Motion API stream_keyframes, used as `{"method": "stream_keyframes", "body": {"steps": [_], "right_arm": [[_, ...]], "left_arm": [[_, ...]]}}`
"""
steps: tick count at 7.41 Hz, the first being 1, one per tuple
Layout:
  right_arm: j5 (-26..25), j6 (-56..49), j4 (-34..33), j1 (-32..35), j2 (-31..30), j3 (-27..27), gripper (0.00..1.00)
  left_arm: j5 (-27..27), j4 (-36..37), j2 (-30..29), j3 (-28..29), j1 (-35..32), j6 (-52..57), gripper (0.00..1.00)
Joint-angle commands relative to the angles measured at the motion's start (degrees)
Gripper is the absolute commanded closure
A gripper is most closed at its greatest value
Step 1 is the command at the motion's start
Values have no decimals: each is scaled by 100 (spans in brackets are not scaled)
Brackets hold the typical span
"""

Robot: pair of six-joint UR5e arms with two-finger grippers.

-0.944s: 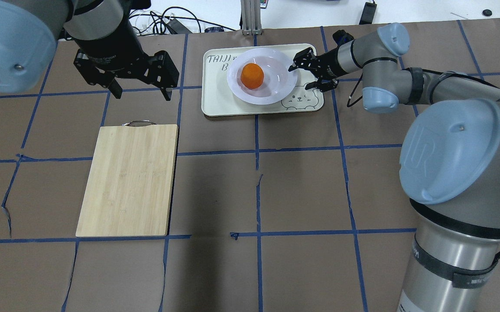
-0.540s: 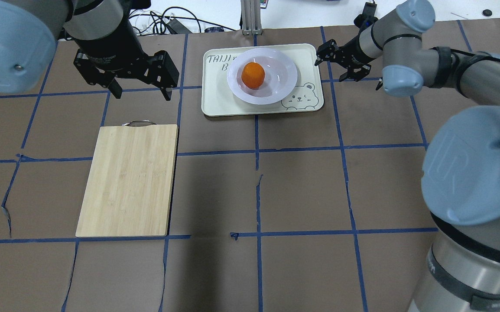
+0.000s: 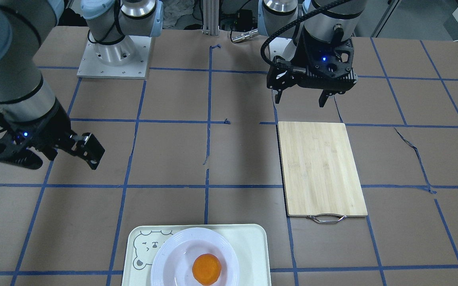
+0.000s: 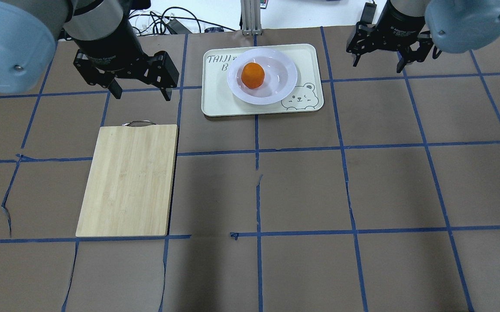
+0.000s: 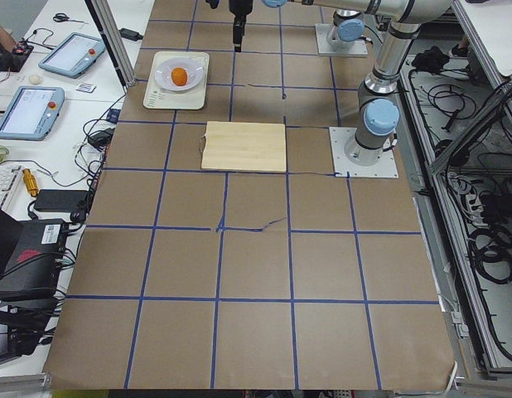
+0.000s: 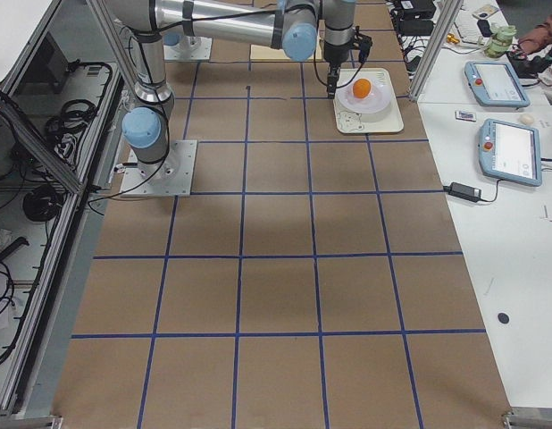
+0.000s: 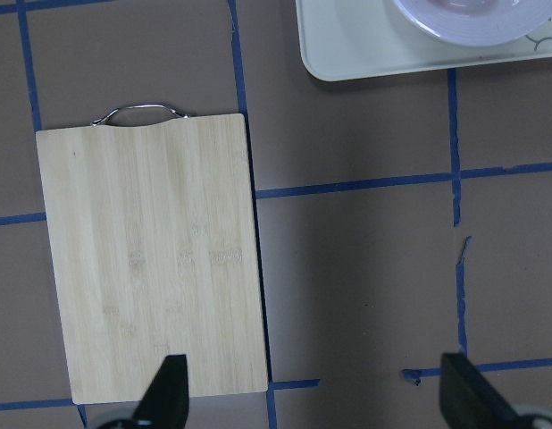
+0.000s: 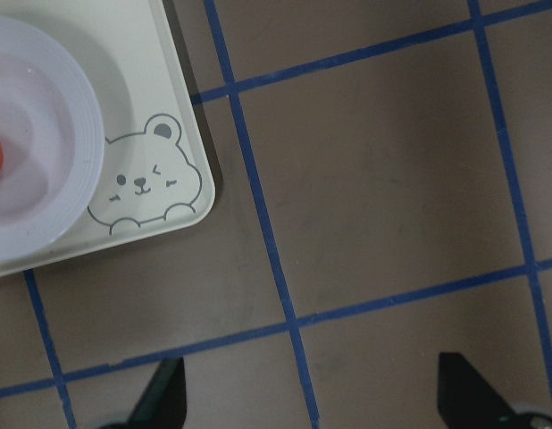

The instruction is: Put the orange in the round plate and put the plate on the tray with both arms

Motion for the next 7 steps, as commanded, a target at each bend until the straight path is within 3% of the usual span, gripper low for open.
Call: {"method": "stream_keyframes", "body": {"steps": [1,3,4,7], "right_arm": [[-204,-7,810,239,-624,-53,0],[-47,-233,1006,204,-871,-220,0],[-29,-679,919,204,-872,-186,0],[-98,-727,628,222,-854,-98,0]], "left_arm": [[0,-2,0,0,0,0,0],[0,-3,0,0,0,0,0],[0,-3,0,0,0,0,0],[0,-3,9,0,0,0,0]]}}
